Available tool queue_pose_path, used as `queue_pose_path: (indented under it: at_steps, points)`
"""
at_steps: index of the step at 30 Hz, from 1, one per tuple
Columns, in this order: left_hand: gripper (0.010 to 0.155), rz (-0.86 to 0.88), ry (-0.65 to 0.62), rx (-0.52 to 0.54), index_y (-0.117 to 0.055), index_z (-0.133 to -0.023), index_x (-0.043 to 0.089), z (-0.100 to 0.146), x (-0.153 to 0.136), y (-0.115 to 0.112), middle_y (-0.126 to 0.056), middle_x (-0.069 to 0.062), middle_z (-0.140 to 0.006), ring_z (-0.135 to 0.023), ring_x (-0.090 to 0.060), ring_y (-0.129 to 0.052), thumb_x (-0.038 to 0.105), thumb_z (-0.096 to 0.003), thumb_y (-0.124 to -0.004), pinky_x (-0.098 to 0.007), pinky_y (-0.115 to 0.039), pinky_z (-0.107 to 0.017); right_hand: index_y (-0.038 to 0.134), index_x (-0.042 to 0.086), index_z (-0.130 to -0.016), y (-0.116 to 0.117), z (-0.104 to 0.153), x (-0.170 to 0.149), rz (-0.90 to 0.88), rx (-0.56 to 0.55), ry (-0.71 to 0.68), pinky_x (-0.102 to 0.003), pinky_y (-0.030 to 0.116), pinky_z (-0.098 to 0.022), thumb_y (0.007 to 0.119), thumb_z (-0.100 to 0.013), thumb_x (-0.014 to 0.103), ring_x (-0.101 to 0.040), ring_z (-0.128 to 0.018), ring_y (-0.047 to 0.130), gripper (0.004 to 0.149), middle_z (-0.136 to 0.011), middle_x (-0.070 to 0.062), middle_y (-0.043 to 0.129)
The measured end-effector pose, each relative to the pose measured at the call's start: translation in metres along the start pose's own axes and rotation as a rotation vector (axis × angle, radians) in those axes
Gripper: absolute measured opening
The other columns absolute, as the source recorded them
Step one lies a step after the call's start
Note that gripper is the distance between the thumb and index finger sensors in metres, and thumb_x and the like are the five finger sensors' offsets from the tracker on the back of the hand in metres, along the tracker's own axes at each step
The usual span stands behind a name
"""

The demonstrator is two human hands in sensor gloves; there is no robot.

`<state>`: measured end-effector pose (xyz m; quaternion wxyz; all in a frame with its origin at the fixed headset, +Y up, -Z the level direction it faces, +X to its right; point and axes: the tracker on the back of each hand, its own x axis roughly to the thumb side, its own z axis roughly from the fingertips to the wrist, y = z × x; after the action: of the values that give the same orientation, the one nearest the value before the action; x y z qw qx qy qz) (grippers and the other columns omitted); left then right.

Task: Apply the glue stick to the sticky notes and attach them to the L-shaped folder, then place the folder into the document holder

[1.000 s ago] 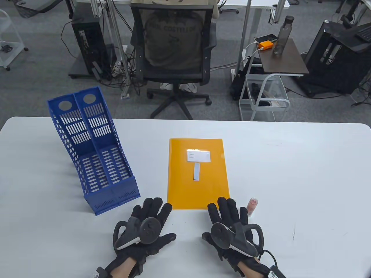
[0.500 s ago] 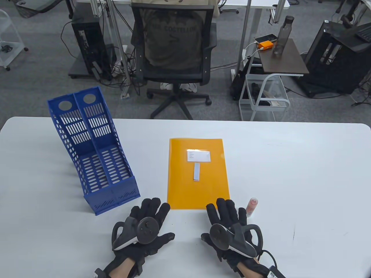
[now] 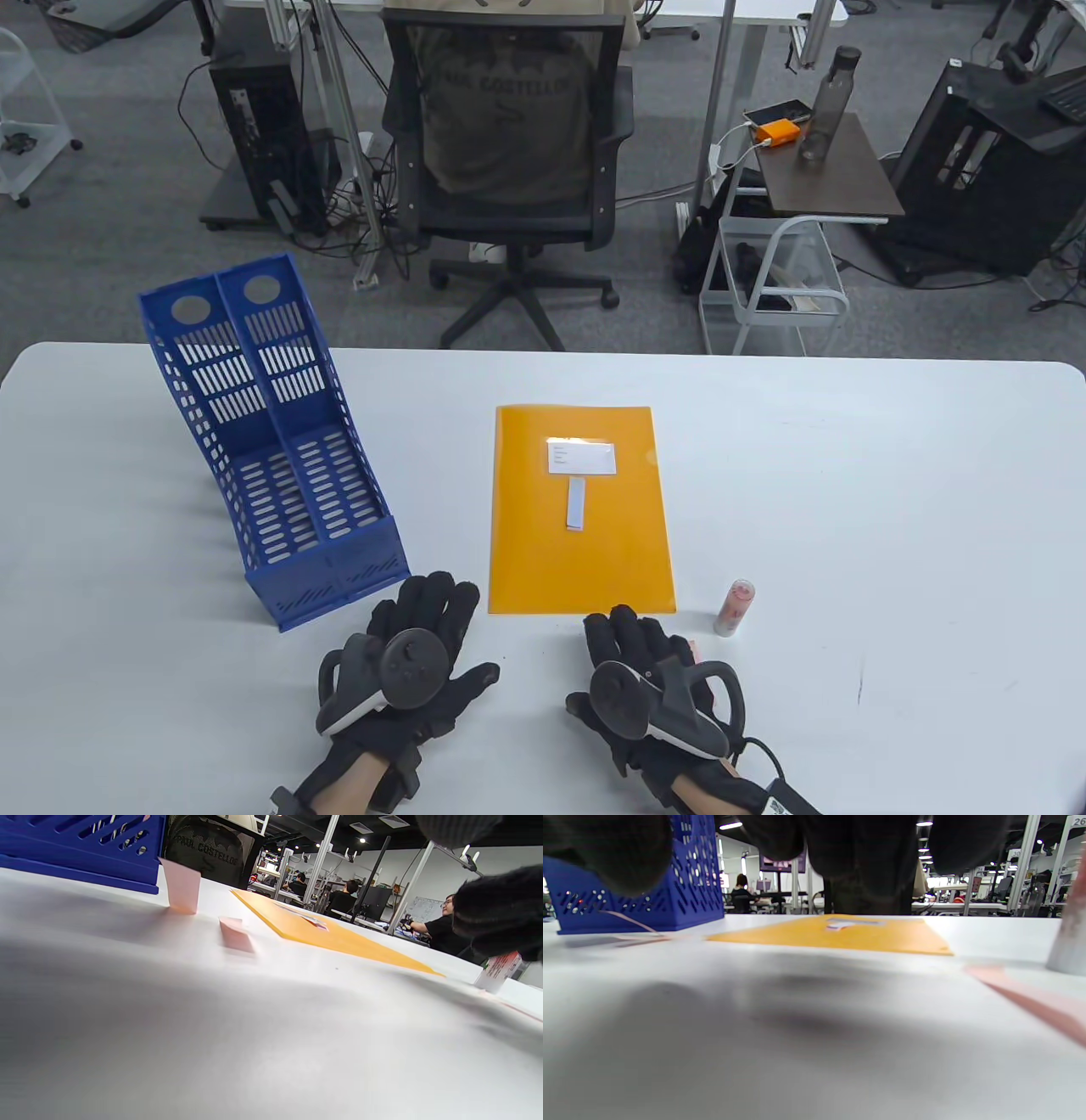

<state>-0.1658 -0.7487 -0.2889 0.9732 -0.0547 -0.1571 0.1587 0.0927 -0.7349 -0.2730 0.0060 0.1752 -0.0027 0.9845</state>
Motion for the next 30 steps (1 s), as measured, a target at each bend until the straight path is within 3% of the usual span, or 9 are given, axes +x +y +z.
queue_pose_path:
  at_steps: [4,7,10,13,16,19,21,27,30]
  points:
    - [0.088,0.038,0.011,0.032,-0.014,-0.112,0.033,0.003,-0.005,0.007,-0.011,-0.004,-0.122,-0.112,-0.032,-0.011,0.069,-0.0486,-0.063,-0.065,-0.017,-0.077,0.053,0.014,-0.109,-0.009,-0.008,0.009,-0.014,0.035,0.031,-0.065,0.074,-0.051,0.074,-0.045,0.063,-0.049,-0.081,0.082,0.083,-0.105,-0.024,0.066]
    - [0.086,0.08,0.03,0.046,-0.021,-0.112,0.029,0.003,-0.01,0.01,-0.027,-0.008,-0.121,-0.109,-0.034,-0.025,0.069,-0.0486,-0.063,-0.062,-0.022,-0.077,0.053,0.014,-0.109,-0.014,-0.024,0.015,0.004,0.06,0.076,-0.063,0.076,-0.048,0.073,-0.045,0.063,-0.049,-0.08,0.082,0.083,-0.105,-0.024,0.066]
    - [0.084,0.123,0.045,0.068,-0.028,-0.113,0.027,0.005,-0.016,0.013,-0.038,-0.008,-0.119,-0.107,-0.035,-0.034,0.068,-0.0489,-0.064,-0.061,-0.028,-0.077,0.063,0.01,-0.104,-0.013,-0.047,0.017,0.02,0.12,0.122,-0.062,0.077,-0.049,0.073,-0.045,0.064,-0.047,-0.083,0.08,0.081,-0.105,-0.025,0.066]
    - [0.08,0.157,0.041,0.088,-0.039,-0.112,0.024,0.005,-0.02,0.016,-0.051,-0.009,-0.117,-0.105,-0.035,-0.046,0.066,-0.0493,-0.064,-0.062,-0.037,-0.077,0.062,0.012,-0.105,-0.007,-0.075,0.017,-0.019,0.188,0.189,-0.063,0.074,-0.052,0.073,-0.045,0.064,-0.045,-0.089,0.073,0.08,-0.106,-0.024,0.063]
    - [0.079,0.222,0.026,0.071,-0.04,-0.112,0.024,0.004,-0.023,0.016,-0.052,-0.009,-0.117,-0.106,-0.035,-0.046,0.066,-0.0497,-0.064,-0.062,-0.037,-0.077,0.054,0.016,-0.109,0.001,-0.1,0.015,-0.015,0.255,0.254,-0.064,0.07,-0.056,0.072,-0.045,0.064,-0.045,-0.093,0.066,0.082,-0.109,-0.023,0.057]
    - [0.078,0.245,0.023,0.079,-0.041,-0.112,0.024,0.005,-0.023,0.018,-0.052,-0.009,-0.117,-0.106,-0.035,-0.045,0.065,-0.0501,-0.064,-0.062,-0.036,-0.077,0.04,0.022,-0.113,0.01,-0.119,0.013,0.022,0.354,0.327,-0.071,0.06,-0.06,0.066,-0.045,0.067,-0.046,-0.1,0.05,0.085,-0.115,-0.021,0.041]
    - [0.078,0.248,0.022,0.088,-0.04,-0.112,0.024,0.006,-0.023,0.019,-0.049,-0.01,-0.117,-0.107,-0.036,-0.042,0.065,-0.05,-0.064,-0.062,-0.033,-0.077,0.037,0.024,-0.113,0.013,-0.128,0.013,0.072,0.36,0.344,-0.072,0.057,-0.062,0.063,-0.044,0.068,-0.046,-0.102,0.045,0.086,-0.116,-0.019,0.037]
    - [0.079,0.269,0.012,0.11,-0.038,-0.113,0.023,0.008,-0.022,0.023,-0.041,-0.011,-0.119,-0.108,-0.036,-0.035,0.065,-0.0503,-0.064,-0.062,-0.029,-0.077,0.044,0.027,-0.112,0.021,-0.137,0.009,0.035,0.383,0.371,-0.07,0.057,-0.063,0.063,-0.044,0.068,-0.045,-0.101,0.048,0.082,-0.115,-0.02,0.043]
    - [0.079,0.289,0.012,0.111,-0.038,-0.112,0.023,0.009,-0.024,0.024,-0.04,-0.011,-0.119,-0.108,-0.036,-0.033,0.065,-0.0504,-0.064,-0.062,-0.028,-0.077,0.04,0.026,-0.112,0.027,-0.134,0.009,0.022,0.412,0.359,-0.067,0.058,-0.063,0.062,-0.045,0.068,-0.046,-0.1,0.048,0.082,-0.114,-0.022,0.038]
